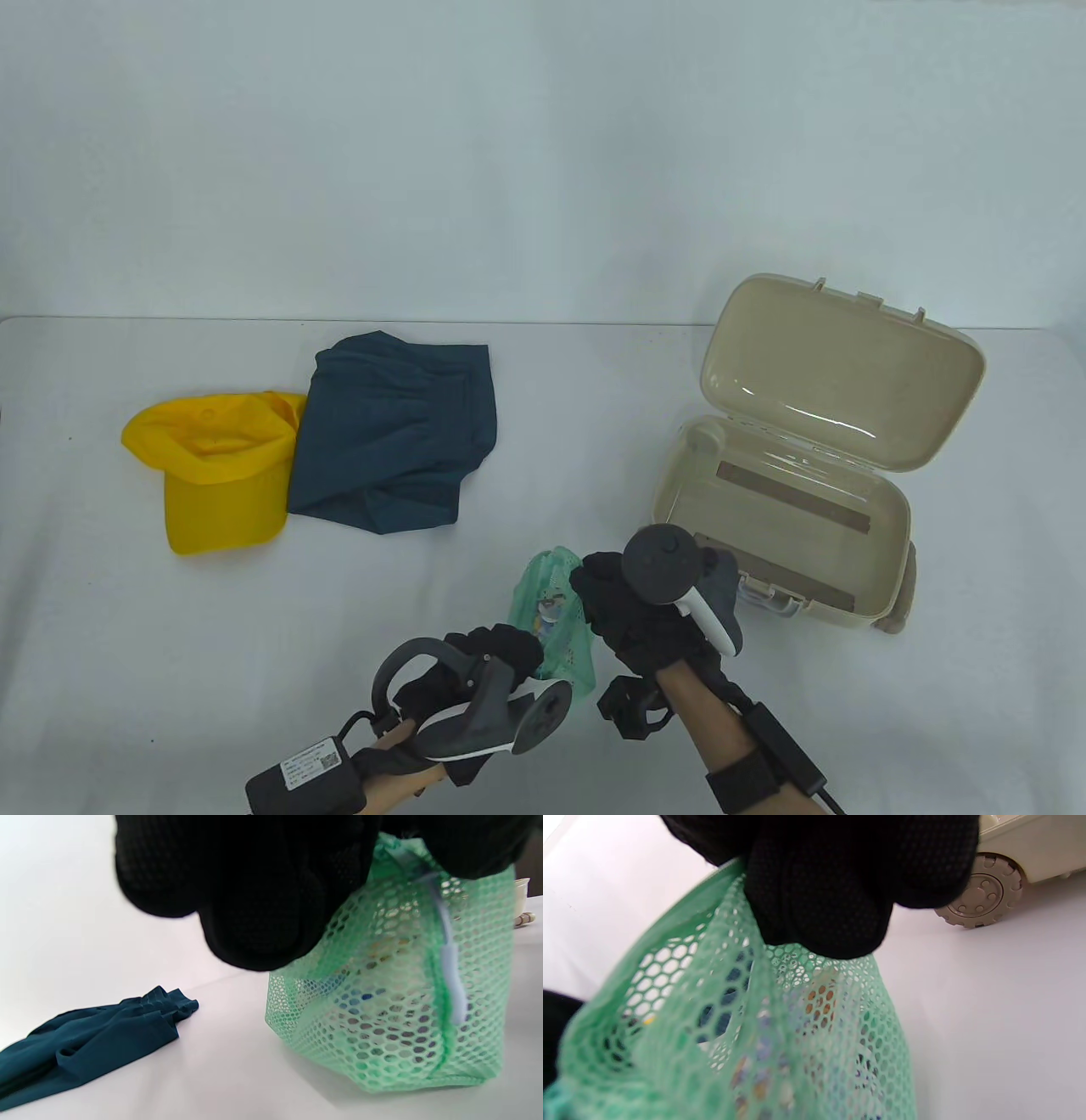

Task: Pack suitcase

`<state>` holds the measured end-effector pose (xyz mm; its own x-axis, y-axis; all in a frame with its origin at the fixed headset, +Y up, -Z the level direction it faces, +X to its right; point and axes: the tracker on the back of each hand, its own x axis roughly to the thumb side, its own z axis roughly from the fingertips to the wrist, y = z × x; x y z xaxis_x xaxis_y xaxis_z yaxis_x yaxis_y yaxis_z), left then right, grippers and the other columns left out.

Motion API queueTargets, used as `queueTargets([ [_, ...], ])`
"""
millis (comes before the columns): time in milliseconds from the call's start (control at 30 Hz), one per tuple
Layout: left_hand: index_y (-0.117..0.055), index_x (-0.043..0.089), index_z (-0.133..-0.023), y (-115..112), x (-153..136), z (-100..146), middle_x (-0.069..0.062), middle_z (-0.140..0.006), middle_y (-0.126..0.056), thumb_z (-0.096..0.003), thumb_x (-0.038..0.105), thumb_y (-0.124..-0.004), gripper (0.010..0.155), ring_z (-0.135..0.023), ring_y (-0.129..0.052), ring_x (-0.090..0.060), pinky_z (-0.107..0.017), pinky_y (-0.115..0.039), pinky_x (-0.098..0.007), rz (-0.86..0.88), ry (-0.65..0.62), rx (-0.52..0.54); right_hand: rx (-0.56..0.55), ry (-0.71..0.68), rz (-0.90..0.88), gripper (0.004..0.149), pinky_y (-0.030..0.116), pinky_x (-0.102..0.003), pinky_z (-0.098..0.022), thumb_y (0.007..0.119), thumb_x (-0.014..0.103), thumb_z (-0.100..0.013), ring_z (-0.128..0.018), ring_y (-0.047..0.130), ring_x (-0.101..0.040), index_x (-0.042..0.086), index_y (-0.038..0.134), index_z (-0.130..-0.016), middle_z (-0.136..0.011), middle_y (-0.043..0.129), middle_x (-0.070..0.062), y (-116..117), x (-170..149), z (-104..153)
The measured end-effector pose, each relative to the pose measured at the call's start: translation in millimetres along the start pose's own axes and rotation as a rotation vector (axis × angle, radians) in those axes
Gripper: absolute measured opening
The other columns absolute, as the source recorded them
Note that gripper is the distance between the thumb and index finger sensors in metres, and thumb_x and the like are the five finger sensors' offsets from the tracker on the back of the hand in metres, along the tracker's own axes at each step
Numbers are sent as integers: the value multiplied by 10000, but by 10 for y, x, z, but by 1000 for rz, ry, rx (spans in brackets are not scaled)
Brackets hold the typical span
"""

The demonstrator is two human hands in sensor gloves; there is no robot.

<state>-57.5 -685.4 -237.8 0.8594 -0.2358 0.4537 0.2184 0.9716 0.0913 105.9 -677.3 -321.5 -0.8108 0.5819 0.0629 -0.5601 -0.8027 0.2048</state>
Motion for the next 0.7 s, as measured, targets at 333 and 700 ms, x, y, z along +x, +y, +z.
queueTargets([
  [333, -820, 164, -911, -27, -34, -64, -45, -780, -969, -540, 415, -696, 465, -441, -1045, -143, -374, -881, -311, 118, -55, -59, -11, 6, 3, 440, 887, -346, -371, 701, 449, -540, -407, 1041, -115, 104, 844, -772, -548, 1009, 26, -31, -19, -12],
  [700, -826, 152, -905, 95, -410, -152, -69, -779, -952, -558, 386, -655, 452, -482, -1037, -177, -398, -871, -339, 361, -44, -212, -35, -301, 230, 471, 834, -406, -501, 671, 501, -529, -609, 997, -204, 193, 767, -873, -725, 958, 13, -109, 346, 266],
])
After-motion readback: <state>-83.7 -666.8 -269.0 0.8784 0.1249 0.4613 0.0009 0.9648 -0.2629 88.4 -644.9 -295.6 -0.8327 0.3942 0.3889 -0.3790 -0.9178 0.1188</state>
